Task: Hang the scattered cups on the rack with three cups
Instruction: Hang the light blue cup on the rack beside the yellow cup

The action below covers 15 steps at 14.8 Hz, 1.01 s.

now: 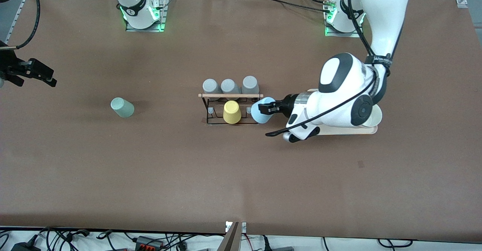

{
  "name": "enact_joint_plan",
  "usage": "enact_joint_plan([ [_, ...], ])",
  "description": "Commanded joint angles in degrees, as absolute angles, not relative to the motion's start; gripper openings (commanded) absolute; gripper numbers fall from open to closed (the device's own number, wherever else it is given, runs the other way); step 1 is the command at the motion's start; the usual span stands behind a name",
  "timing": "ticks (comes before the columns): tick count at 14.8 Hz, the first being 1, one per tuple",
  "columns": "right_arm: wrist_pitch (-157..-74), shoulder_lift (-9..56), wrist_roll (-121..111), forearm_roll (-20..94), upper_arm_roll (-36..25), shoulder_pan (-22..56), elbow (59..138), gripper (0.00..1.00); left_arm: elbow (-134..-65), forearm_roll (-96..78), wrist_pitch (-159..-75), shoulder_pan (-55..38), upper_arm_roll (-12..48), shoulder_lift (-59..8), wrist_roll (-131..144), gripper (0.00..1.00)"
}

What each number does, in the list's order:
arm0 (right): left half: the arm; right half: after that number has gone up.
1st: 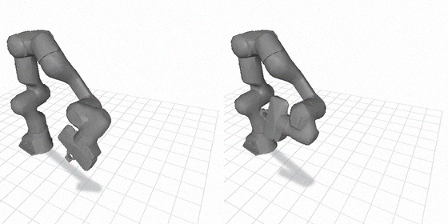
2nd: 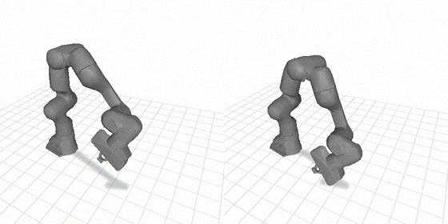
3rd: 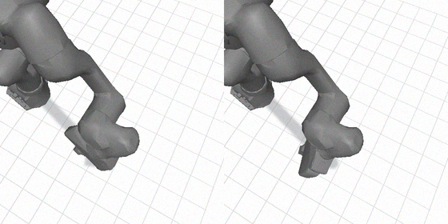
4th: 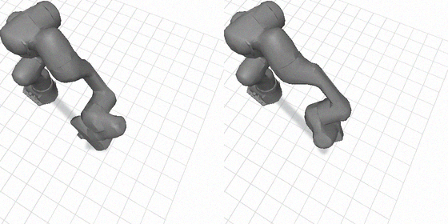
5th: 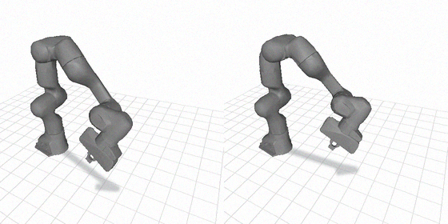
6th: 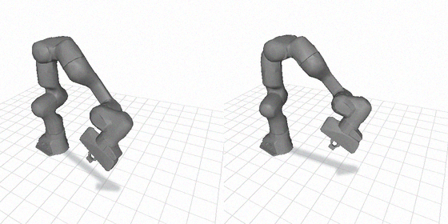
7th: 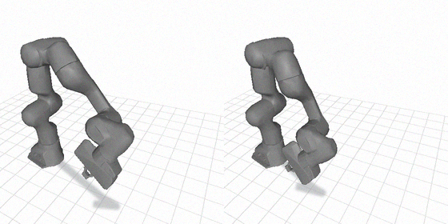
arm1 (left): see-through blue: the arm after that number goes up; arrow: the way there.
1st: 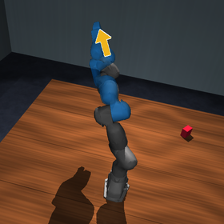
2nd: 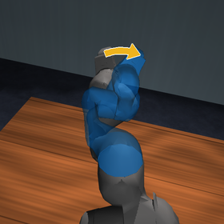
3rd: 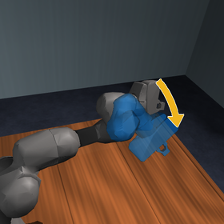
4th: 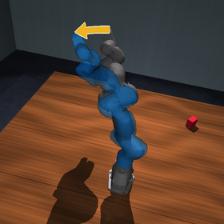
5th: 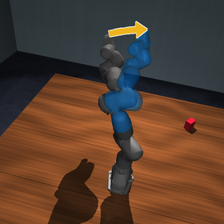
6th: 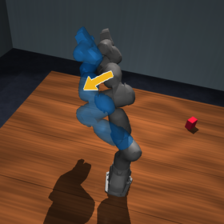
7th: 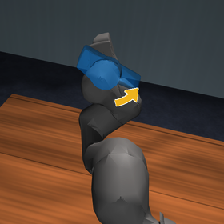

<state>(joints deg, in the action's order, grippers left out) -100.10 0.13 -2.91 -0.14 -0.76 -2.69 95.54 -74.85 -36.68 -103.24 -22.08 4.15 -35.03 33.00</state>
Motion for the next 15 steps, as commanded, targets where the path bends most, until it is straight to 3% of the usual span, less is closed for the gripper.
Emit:
enact_joint_plan([
  [1,-99.4,-0.62,-3.69,0.09,-0.53,-2.9,95.71,1.0,-73.21,-37.53,-105.11,-24.43,3.52,-37.7,34.8,0.17],
  [8,-97.56,-0.35,-3.51,0.44,-0.53,-3.16,95.62,1.0,-73.3,-28.41,-106.79,-27.68,3.25,-40.07,35.24,0.19],
  [10,-97.47,-0.35,-3.69,0.35,-0.53,-3.16,95.62,1.0,-73.39,-28.04,-108.53,-28.21,3.25,-41.22,35.24,0.25],
  [11,-97.47,-0.26,-3.52,0.44,-0.53,-3.25,95.71,1.0,-73.39,-27.95,-108.81,-28.39,3.16,-41.66,35.16,0.33],
  [12,-97.56,0.78,-3.43,0.61,-0.53,-3.25,95.63,1.0,-73.48,-27.95,-108.98,-28.3,3.16,-41.66,34.9,0.87],
  [13,-97.91,2.18,-3.43,0.88,-0.53,-3.16,95.02,1.0,-73.3,-27.95,-108.98,-28.39,3.08,-41.57,34.63,1.0],
  [15,-98.0,2.2,-2.9,0.79,-0.53,-2.9,94.75,1.0,-73.13,-27.86,-108.72,-27.87,2.9,-40.0,35.33,1.0],
])
